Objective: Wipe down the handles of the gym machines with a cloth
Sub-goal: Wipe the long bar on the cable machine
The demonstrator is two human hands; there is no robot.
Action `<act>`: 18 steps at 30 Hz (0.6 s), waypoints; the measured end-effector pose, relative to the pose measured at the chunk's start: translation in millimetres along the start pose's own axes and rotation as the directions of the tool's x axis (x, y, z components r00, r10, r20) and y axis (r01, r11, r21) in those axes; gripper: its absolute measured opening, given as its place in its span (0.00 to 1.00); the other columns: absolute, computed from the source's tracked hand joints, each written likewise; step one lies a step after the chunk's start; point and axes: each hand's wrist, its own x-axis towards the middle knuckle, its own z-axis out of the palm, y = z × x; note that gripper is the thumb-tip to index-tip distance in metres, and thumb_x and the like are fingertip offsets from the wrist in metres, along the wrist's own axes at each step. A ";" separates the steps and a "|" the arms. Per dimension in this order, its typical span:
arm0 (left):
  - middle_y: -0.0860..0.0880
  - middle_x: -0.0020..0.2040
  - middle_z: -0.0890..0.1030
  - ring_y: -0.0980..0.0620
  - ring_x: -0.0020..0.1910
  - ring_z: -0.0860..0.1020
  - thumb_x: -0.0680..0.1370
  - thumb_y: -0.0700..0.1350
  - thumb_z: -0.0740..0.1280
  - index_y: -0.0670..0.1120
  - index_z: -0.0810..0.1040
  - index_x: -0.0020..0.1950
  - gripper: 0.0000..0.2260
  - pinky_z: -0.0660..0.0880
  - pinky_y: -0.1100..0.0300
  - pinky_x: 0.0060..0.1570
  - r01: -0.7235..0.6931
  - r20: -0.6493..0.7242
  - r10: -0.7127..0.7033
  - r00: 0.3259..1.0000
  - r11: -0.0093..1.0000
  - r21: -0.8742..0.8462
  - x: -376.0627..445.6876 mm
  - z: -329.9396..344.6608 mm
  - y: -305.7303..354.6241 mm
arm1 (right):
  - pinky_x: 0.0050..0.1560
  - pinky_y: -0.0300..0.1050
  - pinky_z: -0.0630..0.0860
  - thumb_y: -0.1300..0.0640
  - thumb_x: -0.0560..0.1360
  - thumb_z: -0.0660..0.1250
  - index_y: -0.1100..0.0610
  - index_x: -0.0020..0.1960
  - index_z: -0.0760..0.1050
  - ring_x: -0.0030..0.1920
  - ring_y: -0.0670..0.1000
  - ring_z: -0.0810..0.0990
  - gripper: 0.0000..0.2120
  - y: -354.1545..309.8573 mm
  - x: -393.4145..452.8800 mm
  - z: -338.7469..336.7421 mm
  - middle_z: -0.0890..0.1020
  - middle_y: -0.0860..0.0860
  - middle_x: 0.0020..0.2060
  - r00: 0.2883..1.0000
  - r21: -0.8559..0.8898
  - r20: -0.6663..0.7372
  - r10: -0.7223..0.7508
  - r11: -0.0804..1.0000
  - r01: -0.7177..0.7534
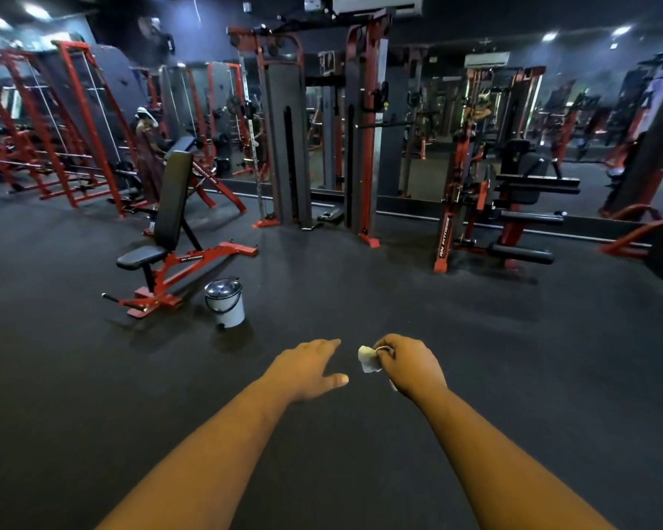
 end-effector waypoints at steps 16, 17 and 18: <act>0.51 0.82 0.62 0.48 0.77 0.67 0.79 0.65 0.65 0.55 0.54 0.84 0.37 0.69 0.47 0.72 -0.030 -0.018 0.028 0.999 0.991 -0.133 279.8 -45.4 -101.9 | 0.46 0.50 0.83 0.51 0.81 0.60 0.43 0.56 0.79 0.43 0.46 0.81 0.10 -5.7 280.1 14.6 0.83 0.46 0.48 0.999 -0.072 -0.028 0.024 0.997 -0.026; 0.51 0.82 0.62 0.48 0.77 0.67 0.79 0.65 0.65 0.55 0.54 0.84 0.37 0.69 0.47 0.72 -0.039 -0.013 0.038 0.999 0.990 -0.138 298.8 -50.8 -108.0 | 0.46 0.50 0.83 0.51 0.81 0.60 0.43 0.56 0.79 0.43 0.46 0.81 0.10 -7.3 298.2 13.5 0.83 0.46 0.48 0.999 -0.082 -0.030 0.033 0.996 -0.036; 0.51 0.82 0.62 0.48 0.77 0.67 0.79 0.65 0.65 0.55 0.54 0.84 0.37 0.69 0.47 0.72 -0.056 -0.010 0.055 0.998 0.990 -0.129 320.3 -57.3 -113.8 | 0.46 0.50 0.83 0.51 0.82 0.60 0.43 0.57 0.79 0.43 0.47 0.81 0.10 -8.3 317.9 11.5 0.83 0.46 0.48 0.999 -0.084 -0.038 0.040 0.996 -0.043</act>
